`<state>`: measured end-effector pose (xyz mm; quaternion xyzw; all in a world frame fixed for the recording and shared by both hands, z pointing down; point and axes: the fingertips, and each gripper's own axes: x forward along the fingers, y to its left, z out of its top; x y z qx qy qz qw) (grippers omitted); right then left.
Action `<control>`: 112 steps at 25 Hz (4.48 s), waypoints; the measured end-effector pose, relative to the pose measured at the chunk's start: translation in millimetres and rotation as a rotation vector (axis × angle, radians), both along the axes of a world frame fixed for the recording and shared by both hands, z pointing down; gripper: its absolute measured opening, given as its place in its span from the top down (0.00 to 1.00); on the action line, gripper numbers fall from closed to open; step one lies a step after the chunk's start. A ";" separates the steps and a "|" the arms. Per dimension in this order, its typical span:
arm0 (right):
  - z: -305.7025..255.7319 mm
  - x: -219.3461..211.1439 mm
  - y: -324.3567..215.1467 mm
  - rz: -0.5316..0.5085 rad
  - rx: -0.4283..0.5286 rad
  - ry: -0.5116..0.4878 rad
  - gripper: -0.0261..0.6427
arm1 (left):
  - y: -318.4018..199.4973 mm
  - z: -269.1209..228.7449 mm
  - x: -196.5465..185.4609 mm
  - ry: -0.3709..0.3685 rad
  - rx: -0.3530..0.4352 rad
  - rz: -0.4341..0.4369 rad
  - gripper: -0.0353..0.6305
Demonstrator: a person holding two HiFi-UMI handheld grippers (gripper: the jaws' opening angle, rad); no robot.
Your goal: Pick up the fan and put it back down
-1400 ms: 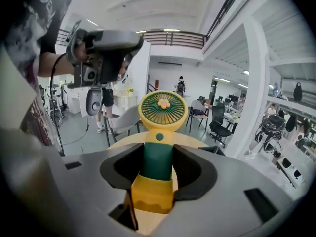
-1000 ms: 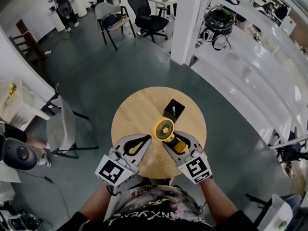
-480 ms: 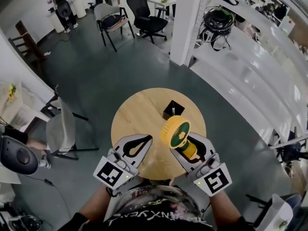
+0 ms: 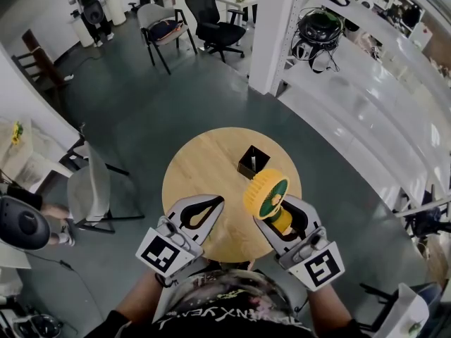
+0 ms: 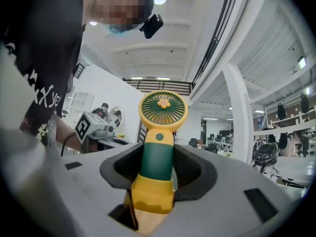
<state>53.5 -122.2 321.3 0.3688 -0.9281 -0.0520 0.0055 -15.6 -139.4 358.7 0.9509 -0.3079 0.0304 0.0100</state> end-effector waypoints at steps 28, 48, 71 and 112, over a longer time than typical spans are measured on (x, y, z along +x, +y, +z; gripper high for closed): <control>100.1 -4.4 -19.5 0.009 -0.173 0.158 0.68 | 1.8 5.8 -2.4 -0.007 -0.019 -0.013 0.92; 312.9 -0.3 -21.5 0.015 -0.573 0.419 0.68 | 10.2 7.2 -13.3 -0.014 -0.026 -0.039 0.92; 432.3 26.0 1.7 0.010 -0.816 0.689 0.68 | 13.6 14.3 -17.9 -0.025 -0.048 -0.044 0.92; 435.6 23.7 3.8 -0.019 -0.852 0.784 0.67 | 7.8 14.4 -10.5 -0.022 -0.032 -0.024 0.92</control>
